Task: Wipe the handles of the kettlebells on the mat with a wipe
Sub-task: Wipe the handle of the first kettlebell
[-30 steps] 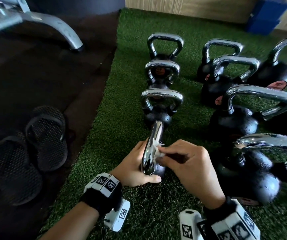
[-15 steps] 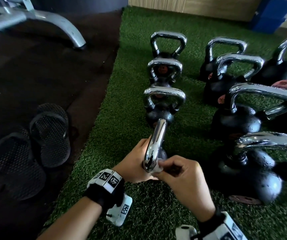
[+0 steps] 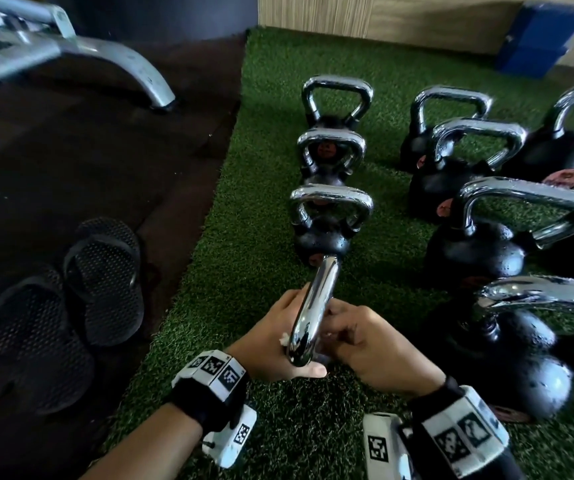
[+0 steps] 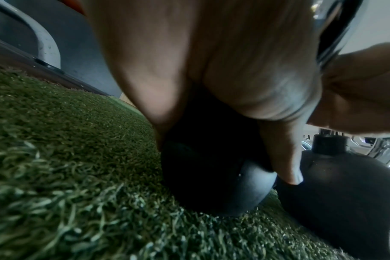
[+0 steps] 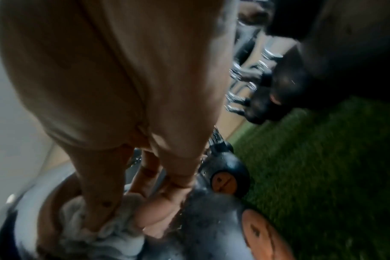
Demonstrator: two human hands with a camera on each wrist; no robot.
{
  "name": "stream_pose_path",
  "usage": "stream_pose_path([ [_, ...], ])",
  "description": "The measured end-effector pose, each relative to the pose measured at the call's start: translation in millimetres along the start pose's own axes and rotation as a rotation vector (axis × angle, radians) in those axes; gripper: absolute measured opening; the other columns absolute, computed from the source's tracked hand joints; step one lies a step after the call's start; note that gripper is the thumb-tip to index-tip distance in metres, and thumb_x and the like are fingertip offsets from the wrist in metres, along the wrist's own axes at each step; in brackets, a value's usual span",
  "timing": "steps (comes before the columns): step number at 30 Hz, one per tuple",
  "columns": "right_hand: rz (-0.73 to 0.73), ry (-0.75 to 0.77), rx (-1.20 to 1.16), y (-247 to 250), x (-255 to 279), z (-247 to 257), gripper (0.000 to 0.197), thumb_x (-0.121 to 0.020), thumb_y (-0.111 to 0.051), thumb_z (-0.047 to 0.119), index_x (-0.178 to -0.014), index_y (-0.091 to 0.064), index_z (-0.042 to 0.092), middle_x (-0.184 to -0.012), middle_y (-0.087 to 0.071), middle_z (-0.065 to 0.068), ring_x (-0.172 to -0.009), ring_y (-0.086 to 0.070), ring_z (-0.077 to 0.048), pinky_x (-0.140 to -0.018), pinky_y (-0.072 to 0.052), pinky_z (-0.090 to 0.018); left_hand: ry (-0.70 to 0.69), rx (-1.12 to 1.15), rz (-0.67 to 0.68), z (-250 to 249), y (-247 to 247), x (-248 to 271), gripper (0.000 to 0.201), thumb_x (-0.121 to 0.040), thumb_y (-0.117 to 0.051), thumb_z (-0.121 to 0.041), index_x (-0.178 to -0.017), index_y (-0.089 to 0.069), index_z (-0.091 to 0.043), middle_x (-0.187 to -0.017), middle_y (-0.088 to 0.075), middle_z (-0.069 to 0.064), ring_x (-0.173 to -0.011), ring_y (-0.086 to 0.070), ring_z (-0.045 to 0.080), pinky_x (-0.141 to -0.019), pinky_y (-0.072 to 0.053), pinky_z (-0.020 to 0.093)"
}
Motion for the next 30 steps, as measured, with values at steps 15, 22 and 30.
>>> stream_pose_path([
  [15,-0.027,-0.109,-0.875,-13,0,-22,0.026,-0.089,-0.065,0.002,-0.113,-0.067,-0.01,-0.095,-0.074,-0.018,-0.078,-0.072,-0.02,-0.067,-0.057,-0.025,-0.067,-0.131,0.02,18,-4,0,0.104,-0.068,-0.093,-0.029,-0.154,-0.035,-0.017,-0.147,-0.016,-0.037,-0.146,-0.033,0.023,-0.125,-0.029,0.039],
  [22,-0.114,-0.082,-0.962,-20,-4,-31,0.037,-0.083,-0.07,-0.002,-0.114,-0.058,-0.017,-0.098,-0.071,-0.025,-0.082,-0.071,-0.032,-0.075,-0.061,-0.038,-0.119,-0.041,-0.068,16,-3,2,0.109,-0.067,-0.089,-0.037,-0.145,-0.017,-0.061,-0.151,-0.039,-0.007,-0.141,-0.043,0.029,-0.117,-0.04,0.05],
  [30,-0.291,0.004,-0.999,-19,-8,-31,0.027,-0.073,-0.076,-0.007,-0.096,-0.064,0.001,-0.089,-0.072,-0.02,-0.076,-0.073,-0.026,-0.066,-0.062,-0.035,-0.141,-0.064,-0.097,17,-3,-1,0.105,-0.065,-0.089,-0.04,-0.14,-0.021,-0.068,-0.14,-0.035,-0.035,-0.136,-0.048,0.02,-0.111,-0.049,0.045],
])
Point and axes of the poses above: each hand's wrist, its own x-axis away from the middle knuckle, its own y-axis out of the back of the hand, z = x × y, the point moved 3 cm from there along -x, towards the middle knuckle
